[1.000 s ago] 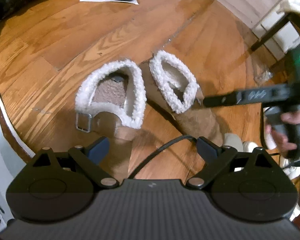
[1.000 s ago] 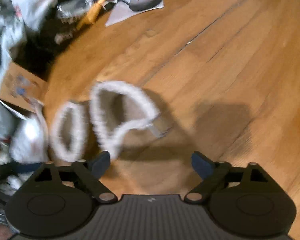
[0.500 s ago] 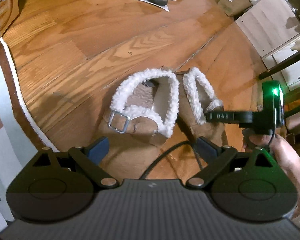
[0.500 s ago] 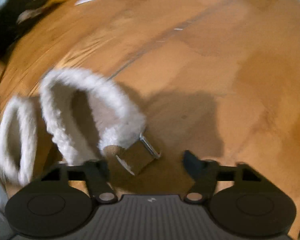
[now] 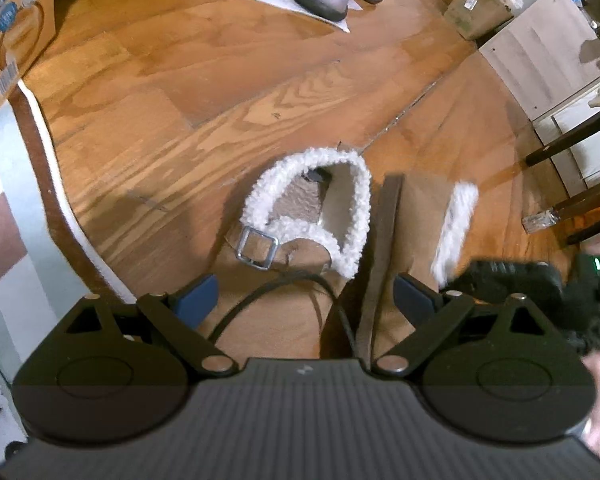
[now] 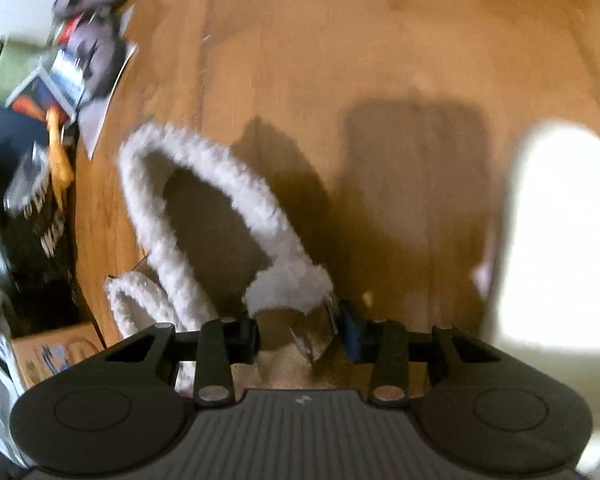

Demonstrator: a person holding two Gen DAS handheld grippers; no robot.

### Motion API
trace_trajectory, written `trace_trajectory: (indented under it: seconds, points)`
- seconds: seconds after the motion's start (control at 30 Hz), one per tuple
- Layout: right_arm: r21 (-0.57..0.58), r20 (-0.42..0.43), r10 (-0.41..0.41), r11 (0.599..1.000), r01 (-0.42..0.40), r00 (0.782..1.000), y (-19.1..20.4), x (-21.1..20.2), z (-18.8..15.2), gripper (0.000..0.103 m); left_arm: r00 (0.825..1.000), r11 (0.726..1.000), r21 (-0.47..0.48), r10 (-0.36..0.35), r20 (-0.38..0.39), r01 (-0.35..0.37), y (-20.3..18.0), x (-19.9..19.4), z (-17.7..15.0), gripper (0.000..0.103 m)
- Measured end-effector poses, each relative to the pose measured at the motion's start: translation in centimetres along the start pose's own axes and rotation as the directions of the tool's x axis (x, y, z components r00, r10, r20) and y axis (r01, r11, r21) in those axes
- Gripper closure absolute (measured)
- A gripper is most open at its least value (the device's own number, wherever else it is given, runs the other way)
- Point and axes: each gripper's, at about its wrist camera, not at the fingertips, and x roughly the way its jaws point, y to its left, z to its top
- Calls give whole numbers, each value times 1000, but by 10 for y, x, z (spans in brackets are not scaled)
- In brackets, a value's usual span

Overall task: Organize scattered shoes
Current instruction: 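Push the two tan slippers together with the right gripper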

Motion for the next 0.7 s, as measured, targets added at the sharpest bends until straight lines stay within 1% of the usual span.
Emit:
trace_trajectory:
  seconds: [0.03, 0.1, 0.13, 0.17, 0.2, 0.23, 0.27, 0.3, 0.33, 0.37, 0.43, 0.5, 0.57, 0.63, 0.7]
  points:
    - [27, 21, 0, 1000, 0, 1000, -4, -4, -9, 65, 1000, 1000, -1, -7, 6, 7, 0, -3, 0, 8]
    - [128, 75, 8, 992, -18, 997, -16, -9, -26, 65, 1000, 1000, -5, -19, 12, 19, 1, -6, 0, 8]
    - [176, 121, 20, 983, -41, 992, -22, -13, -33, 62, 1000, 1000, -6, -23, 15, 24, 1, -7, -1, 8]
    - [222, 188, 27, 973, -69, 982, -24, -19, -46, 52, 1000, 1000, -4, -23, 16, 23, 2, -8, -1, 8]
    - [239, 249, 31, 967, -92, 968, -23, -27, -59, 48, 1000, 1000, -1, -19, 16, 19, 2, -8, -1, 8]
    - [250, 307, 35, 961, -116, 951, -21, -34, -72, 39, 1000, 1000, 2, -14, 12, 14, 1, -8, -1, 8]
    - [205, 328, 60, 970, -134, 943, -11, -36, -80, 30, 1000, 1000, 4, -10, 8, 10, 1, -8, -2, 8]
    - [117, 321, 99, 983, -143, 942, 1, -37, -79, 26, 1000, 1000, 7, -10, 6, 10, 0, -8, -2, 8]
    - [26, 309, 135, 988, -150, 941, 13, -38, -79, 23, 1000, 1000, 10, -18, 8, 18, 0, -10, -1, 8]
    - [-75, 292, 144, 989, -128, 946, 26, -37, -75, 25, 1000, 1000, 14, -27, 10, 26, -1, -12, -1, 8]
    - [-210, 297, 120, 976, -58, 947, 44, -40, -72, 26, 999, 999, 19, -42, 15, 41, -2, -17, -1, 8]
    - [-319, 286, 102, 948, -6, 953, 57, -37, -66, 26, 999, 999, 15, -46, 29, 46, -1, -22, 0, 8]
    - [-382, 244, 74, 924, 26, 967, 70, -25, -60, 25, 998, 999, 4, -48, 31, 48, 2, -23, 0, 8]
    - [-432, 194, 47, 901, 42, 980, 83, -9, -57, 25, 998, 998, -9, -66, 23, 66, 7, -25, 1, 8]
    - [-477, 148, -11, 875, 81, 989, 98, 13, -53, 24, 997, 997, -12, -78, 23, 78, 11, -27, 2, 8]
